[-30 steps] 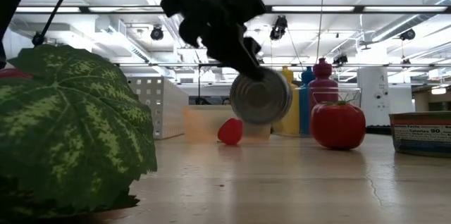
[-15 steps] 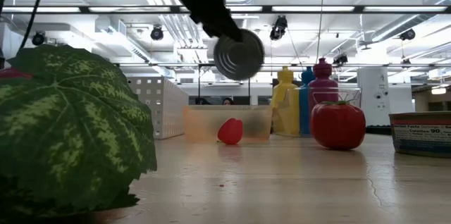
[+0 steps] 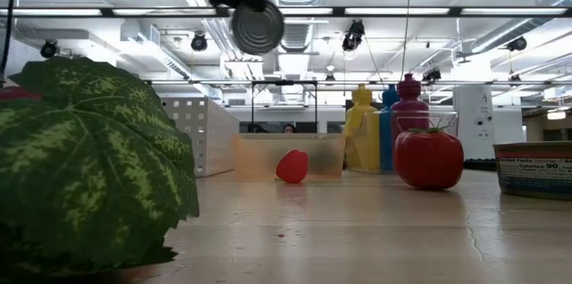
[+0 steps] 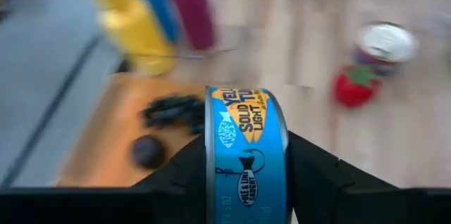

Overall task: Pick & Place Food Item
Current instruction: Put the bottom blue tuna can into the white bin

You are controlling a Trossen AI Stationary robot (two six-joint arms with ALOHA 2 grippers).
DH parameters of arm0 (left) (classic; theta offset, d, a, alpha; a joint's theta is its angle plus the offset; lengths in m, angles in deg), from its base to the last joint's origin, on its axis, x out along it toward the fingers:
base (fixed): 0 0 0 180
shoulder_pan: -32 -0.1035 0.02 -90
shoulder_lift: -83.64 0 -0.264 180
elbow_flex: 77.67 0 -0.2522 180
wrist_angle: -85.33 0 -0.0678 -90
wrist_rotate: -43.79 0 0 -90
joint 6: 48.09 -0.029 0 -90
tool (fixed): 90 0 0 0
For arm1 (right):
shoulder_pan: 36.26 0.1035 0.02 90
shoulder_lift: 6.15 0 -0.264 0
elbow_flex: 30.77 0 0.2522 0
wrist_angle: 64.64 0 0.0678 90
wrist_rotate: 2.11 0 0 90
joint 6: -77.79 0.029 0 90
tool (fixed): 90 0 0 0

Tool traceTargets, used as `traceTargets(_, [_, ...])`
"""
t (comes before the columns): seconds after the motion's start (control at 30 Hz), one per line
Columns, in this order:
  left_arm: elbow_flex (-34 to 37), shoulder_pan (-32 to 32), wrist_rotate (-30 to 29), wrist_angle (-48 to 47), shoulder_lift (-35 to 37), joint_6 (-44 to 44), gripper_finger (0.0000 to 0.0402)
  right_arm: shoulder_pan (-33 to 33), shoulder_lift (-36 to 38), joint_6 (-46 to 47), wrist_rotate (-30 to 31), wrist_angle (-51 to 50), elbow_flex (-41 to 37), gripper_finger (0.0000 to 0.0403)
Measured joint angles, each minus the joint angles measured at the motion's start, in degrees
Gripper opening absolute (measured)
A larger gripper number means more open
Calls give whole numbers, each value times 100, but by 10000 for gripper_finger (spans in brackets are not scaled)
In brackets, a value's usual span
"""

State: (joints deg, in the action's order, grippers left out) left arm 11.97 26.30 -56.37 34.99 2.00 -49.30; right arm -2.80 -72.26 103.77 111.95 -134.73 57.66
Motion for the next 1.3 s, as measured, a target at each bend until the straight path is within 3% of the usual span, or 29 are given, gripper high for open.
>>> traceTargets(0.13, [0,-141,-624,-371,335,459,143,-1,0,0,0,-1,0,8])
traceTargets(0.4, [2,-550,-1152,-1290,652,1944,169,0,0,0,0,-1,0,8])
traceTargets(0.57, [18,-846,-1562,-2119,657,2708,147,0,0,0,0,1,0,8])
traceTargets(0.7, [225,-1041,-1641,-2197,710,2877,143,0,0,0,0,-1,0,8])
traceTargets(1.0, [1163,-1612,-1364,-1633,808,3029,167,1,0,0,0,0,0,8])
traceTargets(1.17, [1894,-1838,-1079,-490,808,3029,144,0,0,0,0,1,0,8])
traceTargets(1.3, [2487,-2028,-960,452,798,3133,150,0,0,0,0,1,0,8])
